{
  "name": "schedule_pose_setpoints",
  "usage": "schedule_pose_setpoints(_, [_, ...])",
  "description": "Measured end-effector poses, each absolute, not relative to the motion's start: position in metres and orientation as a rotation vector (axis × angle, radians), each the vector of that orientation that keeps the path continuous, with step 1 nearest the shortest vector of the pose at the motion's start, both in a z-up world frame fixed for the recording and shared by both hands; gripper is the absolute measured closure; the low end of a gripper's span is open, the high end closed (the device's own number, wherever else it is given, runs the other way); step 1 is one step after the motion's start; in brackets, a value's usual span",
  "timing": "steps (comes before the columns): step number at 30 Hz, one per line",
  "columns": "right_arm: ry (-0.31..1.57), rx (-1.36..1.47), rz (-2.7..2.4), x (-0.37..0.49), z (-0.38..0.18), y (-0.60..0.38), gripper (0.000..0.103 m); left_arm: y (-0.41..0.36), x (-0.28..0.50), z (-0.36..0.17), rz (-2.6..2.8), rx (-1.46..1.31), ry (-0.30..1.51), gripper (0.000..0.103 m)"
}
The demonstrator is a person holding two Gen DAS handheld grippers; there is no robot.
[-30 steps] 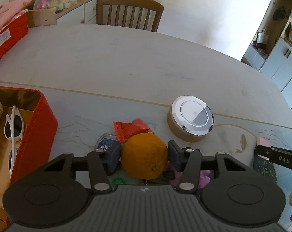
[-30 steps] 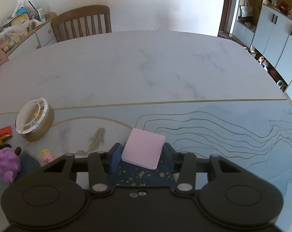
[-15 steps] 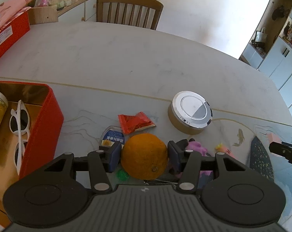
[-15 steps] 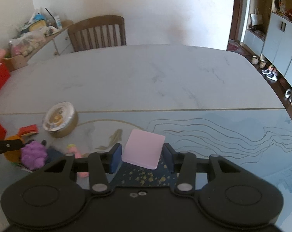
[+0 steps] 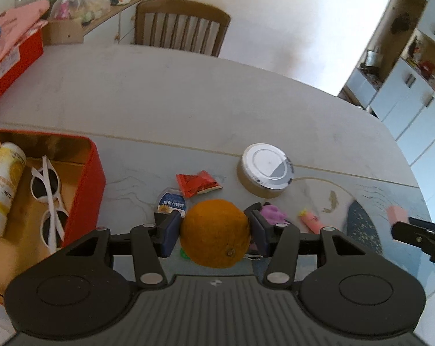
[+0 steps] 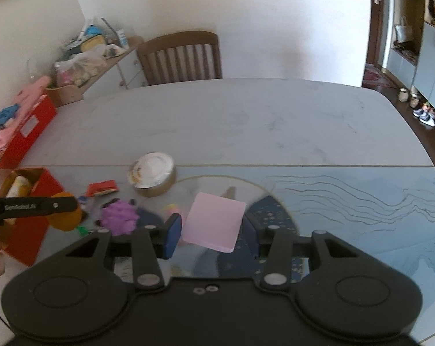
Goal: Organize rigid objects
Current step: 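Carry the orange into the tray with left tool while right tool places the pink sponge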
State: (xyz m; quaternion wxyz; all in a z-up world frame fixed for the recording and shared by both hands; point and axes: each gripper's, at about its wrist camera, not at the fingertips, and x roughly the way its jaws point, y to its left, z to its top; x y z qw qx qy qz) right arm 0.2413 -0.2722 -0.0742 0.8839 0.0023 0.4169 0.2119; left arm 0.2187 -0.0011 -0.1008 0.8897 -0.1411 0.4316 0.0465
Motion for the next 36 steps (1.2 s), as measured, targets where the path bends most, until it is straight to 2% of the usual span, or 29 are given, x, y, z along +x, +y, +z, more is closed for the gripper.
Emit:
schedule_pose_setpoints(19, [0.824,-0.045,0.596,0.197,-0.033,-0.186,0.058,0.055,0.164,-0.061,0.077,-0.286,0.873,0.052])
schedule_pose_setpoints(36, [0.806,-0.125,0.743,0.189,-0.031,-0.058,0.058,0.148,0.126,-0.071,0.158,-0.297,0.916,0.052])
